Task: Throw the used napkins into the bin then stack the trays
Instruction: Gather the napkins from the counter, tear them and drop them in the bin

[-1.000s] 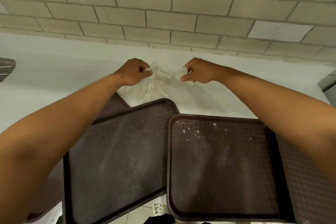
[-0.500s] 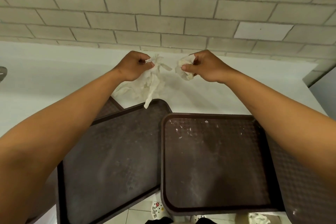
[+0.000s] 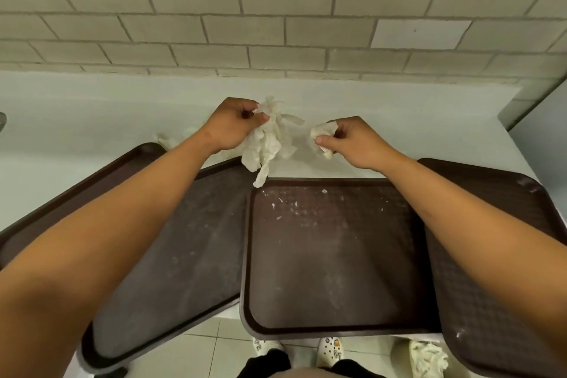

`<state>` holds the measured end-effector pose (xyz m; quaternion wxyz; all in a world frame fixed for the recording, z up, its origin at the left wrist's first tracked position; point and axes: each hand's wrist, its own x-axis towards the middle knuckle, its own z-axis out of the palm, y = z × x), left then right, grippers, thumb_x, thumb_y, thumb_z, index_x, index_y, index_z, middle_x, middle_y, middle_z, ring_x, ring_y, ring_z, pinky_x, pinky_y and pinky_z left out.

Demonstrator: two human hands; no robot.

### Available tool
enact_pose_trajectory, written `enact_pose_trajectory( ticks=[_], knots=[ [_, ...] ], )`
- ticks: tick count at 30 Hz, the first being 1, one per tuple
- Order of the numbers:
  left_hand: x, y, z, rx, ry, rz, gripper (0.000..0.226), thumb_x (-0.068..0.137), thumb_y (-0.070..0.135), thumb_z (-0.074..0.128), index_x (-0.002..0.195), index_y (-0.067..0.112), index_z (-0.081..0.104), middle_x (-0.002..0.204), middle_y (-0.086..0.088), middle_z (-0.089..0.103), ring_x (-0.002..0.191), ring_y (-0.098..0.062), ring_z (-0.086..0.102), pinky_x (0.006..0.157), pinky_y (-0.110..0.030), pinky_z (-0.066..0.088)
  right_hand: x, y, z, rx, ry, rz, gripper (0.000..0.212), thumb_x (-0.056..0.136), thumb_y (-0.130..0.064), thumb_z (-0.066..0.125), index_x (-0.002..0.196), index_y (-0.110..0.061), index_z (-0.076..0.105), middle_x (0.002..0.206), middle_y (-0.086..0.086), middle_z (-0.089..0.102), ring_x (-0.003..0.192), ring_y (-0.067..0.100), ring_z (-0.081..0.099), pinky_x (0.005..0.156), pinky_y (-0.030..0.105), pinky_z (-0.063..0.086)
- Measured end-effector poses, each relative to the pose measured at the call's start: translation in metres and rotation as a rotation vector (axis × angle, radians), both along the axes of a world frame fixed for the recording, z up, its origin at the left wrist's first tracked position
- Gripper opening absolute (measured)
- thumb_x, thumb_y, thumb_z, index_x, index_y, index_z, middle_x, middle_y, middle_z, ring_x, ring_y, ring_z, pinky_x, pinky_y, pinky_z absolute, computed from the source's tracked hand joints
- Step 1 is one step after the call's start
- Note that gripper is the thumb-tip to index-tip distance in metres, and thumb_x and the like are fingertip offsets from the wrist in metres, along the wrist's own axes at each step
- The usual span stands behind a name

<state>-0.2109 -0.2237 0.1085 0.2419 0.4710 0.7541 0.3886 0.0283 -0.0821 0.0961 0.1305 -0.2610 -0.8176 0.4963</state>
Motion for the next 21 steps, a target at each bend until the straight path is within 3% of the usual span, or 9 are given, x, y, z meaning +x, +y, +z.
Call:
enact_pose_trajectory(
  ticks=[3, 5, 9, 13, 19, 21],
  knots=[
    [0.020, 0.002, 0.010, 0.017, -0.001, 0.021, 0.031, 0.095, 0.030, 0.066, 0.077, 0.004, 0.065, 0.070, -0.010, 0.051, 0.063, -0.017, 0.044, 0.063, -0.031, 0.041, 0.020, 0.005, 0.001, 0.019, 0.006, 0.002, 0.010, 0.096, -0.018, 0.067, 0.094, -0.024, 0.075, 0.083, -0.004, 0.076, 0.081, 0.004, 0.071, 0.079, 0.017, 0.054],
    [0.034, 0.002, 0.018, 0.038, 0.000, 0.015, 0.039, 0.094, 0.031, 0.067, 0.080, -0.004, 0.061, 0.071, -0.013, 0.052, 0.065, -0.019, 0.045, 0.063, -0.029, 0.043, 0.034, 0.007, 0.003, 0.045, 0.012, 0.002, 0.010, 0.096, -0.021, 0.067, 0.091, -0.021, 0.076, 0.084, -0.003, 0.076, 0.084, 0.008, 0.071, 0.082, 0.020, 0.052],
    [0.063, -0.002, 0.032, 0.102, -0.031, -0.019, 0.043, 0.095, 0.027, 0.067, 0.086, -0.014, 0.058, 0.078, -0.034, 0.054, 0.068, -0.024, 0.046, 0.066, -0.037, 0.044, 0.064, 0.007, 0.009, 0.076, 0.039, -0.027, 0.013, 0.095, -0.024, 0.069, 0.104, -0.018, 0.077, 0.094, -0.002, 0.077, 0.092, 0.017, 0.071, 0.084, 0.031, 0.054],
    [0.095, -0.010, 0.041, 0.152, -0.052, -0.056, 0.055, 0.091, 0.036, 0.067, 0.091, -0.018, 0.056, 0.081, -0.037, 0.056, 0.069, -0.025, 0.046, 0.065, -0.039, 0.041, 0.093, 0.002, 0.017, 0.091, 0.079, -0.039, 0.015, 0.095, -0.027, 0.070, 0.108, -0.024, 0.076, 0.097, 0.001, 0.077, 0.095, 0.025, 0.071, 0.092, 0.043, 0.054],
    [0.138, -0.028, 0.047, 0.179, -0.056, -0.089, 0.045, 0.094, 0.030, 0.067, 0.093, -0.015, 0.061, 0.082, -0.039, 0.057, 0.069, -0.026, 0.048, 0.066, -0.040, 0.042, 0.136, -0.022, 0.023, 0.045, 0.126, -0.058, 0.015, 0.094, -0.025, 0.071, 0.108, -0.024, 0.076, 0.098, -0.003, 0.077, 0.095, 0.019, 0.072, 0.096, 0.043, 0.055],
    [0.148, -0.034, 0.046, 0.175, -0.074, -0.099, 0.040, 0.094, 0.027, 0.066, 0.094, -0.013, 0.064, 0.086, -0.039, 0.060, 0.072, -0.027, 0.052, 0.067, -0.040, 0.044, 0.149, -0.031, 0.022, 0.028, 0.135, -0.076, 0.016, 0.094, -0.025, 0.071, 0.108, -0.023, 0.076, 0.096, -0.001, 0.078, 0.094, 0.027, 0.072, 0.095, 0.050, 0.055]
  ],
)
